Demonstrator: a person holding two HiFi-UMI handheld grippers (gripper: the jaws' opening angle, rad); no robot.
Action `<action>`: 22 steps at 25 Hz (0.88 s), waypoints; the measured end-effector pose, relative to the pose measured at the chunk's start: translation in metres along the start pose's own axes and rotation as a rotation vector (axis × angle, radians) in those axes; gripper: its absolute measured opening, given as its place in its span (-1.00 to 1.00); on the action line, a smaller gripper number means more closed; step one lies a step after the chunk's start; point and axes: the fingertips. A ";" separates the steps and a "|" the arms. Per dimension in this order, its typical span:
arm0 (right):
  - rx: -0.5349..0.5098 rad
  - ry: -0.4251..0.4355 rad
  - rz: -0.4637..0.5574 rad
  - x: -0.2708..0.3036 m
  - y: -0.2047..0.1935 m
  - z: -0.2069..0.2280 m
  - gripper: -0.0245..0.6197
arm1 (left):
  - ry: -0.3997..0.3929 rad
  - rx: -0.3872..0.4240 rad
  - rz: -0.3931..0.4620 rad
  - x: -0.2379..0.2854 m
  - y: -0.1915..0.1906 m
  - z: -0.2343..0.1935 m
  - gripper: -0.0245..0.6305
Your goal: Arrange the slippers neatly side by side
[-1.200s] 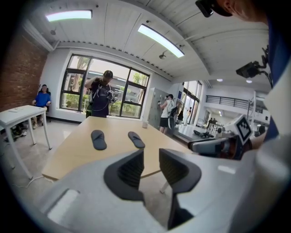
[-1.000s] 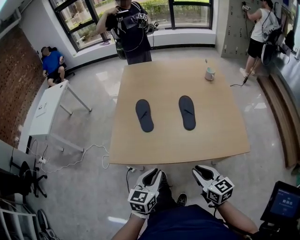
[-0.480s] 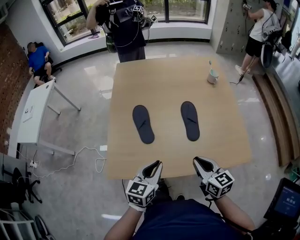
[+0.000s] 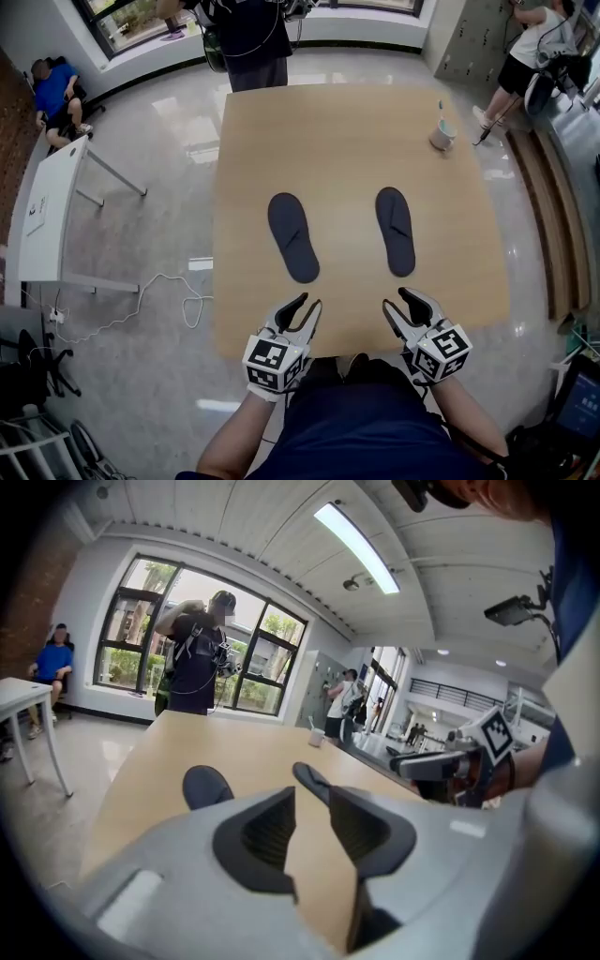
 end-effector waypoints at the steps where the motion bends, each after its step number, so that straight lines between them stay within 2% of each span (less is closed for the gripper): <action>1: -0.004 -0.001 -0.009 0.003 0.000 0.004 -0.36 | 0.009 0.008 -0.008 0.004 0.000 -0.007 -0.57; 5: -0.027 -0.001 -0.033 0.014 0.003 0.027 -0.36 | 0.053 0.056 -0.043 0.022 0.005 -0.037 -0.53; 7: -0.043 0.010 -0.054 0.022 0.002 0.038 -0.36 | 0.079 0.125 -0.067 0.033 0.007 -0.051 -0.45; 12: -0.104 0.058 -0.102 0.041 0.007 0.069 -0.28 | 0.127 0.314 -0.086 0.066 0.002 -0.078 -0.41; 17: -0.195 0.079 -0.170 0.057 0.008 0.102 -0.04 | 0.124 0.427 -0.142 0.097 -0.003 -0.090 -0.15; 22: -0.300 0.083 -0.284 0.073 0.000 0.141 0.15 | 0.101 0.523 -0.238 0.127 -0.023 -0.106 -0.03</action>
Point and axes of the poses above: the fingertips, and each gripper's own axes: x forward along the fingers, z to its right, y out of its top, and after that the axes turned 14 degrees about y, right-handed
